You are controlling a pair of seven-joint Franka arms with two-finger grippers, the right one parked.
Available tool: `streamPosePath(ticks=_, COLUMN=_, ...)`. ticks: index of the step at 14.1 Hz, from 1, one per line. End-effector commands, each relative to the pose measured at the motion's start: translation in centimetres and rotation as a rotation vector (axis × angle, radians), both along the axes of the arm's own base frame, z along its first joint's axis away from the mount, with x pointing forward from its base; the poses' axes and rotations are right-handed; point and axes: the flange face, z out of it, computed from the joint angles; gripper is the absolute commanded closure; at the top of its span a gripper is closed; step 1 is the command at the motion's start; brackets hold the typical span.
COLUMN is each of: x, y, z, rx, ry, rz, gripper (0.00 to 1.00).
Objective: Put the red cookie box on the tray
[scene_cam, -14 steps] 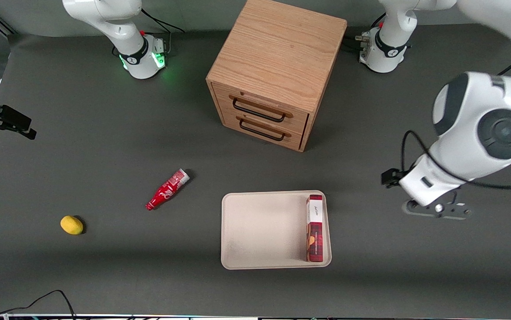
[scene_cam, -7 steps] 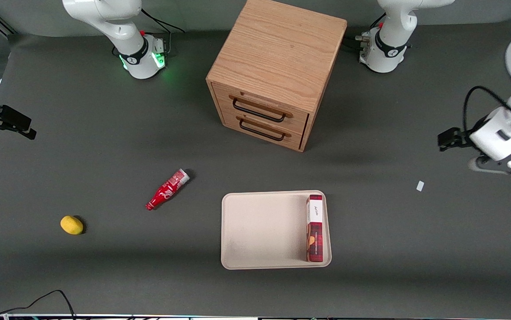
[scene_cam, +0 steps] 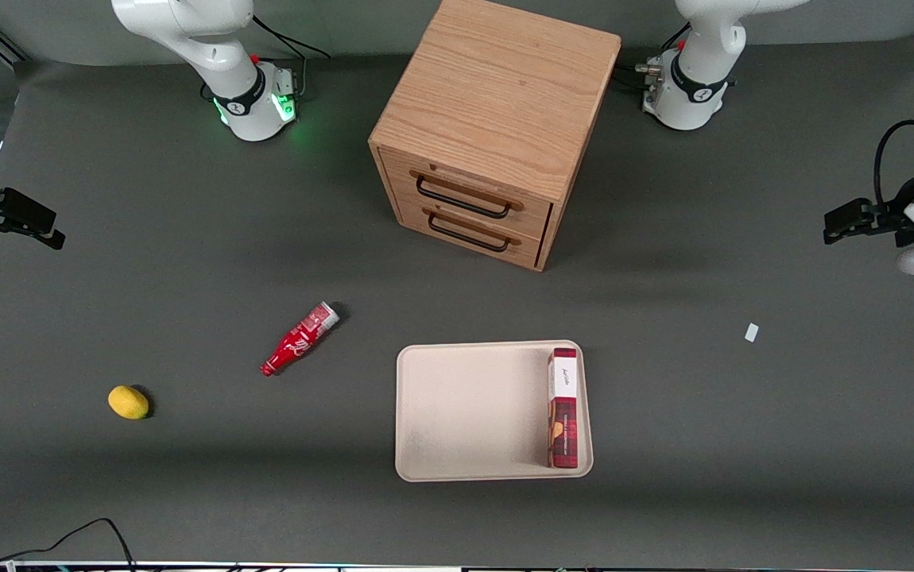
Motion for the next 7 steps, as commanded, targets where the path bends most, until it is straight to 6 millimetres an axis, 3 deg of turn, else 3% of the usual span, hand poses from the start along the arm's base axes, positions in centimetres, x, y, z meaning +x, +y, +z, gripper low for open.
streamPosePath(ticks=1, x=-1.45, y=0.41, z=0.75, rx=-0.027, ry=0.008, rz=-0.042, gripper=0.0)
streamPosePath(ticks=7, x=-1.42, y=0.45, z=0.83, rx=-0.014, ry=0.006, rz=-0.046, gripper=0.0)
